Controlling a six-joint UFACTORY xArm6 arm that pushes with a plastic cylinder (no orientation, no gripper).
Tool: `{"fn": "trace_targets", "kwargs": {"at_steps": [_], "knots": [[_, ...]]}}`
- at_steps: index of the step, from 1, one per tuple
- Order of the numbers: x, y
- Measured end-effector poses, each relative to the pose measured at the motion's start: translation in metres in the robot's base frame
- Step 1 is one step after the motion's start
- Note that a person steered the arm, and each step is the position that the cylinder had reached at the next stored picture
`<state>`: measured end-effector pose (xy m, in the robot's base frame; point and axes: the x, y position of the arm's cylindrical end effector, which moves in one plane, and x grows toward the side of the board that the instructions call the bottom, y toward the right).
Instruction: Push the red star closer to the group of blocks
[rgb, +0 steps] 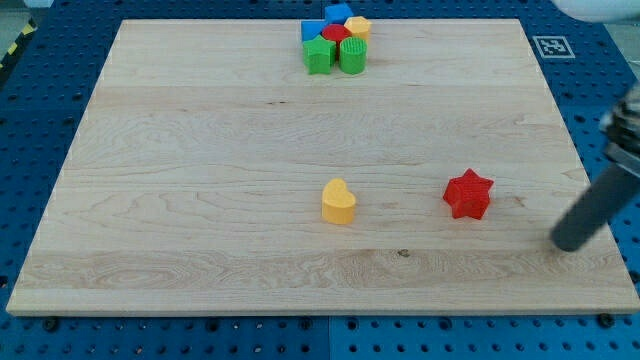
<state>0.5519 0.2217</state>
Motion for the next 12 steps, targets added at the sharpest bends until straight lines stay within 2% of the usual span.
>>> {"fn": "trace_targets", "kwargs": {"at_steps": [2,7,9,10,12], "knots": [[-0.021,-0.039],[-0.085,-0.193],[-0.098,-0.183],[-0.107,-0.156],[-0.14,-0.134]]}}
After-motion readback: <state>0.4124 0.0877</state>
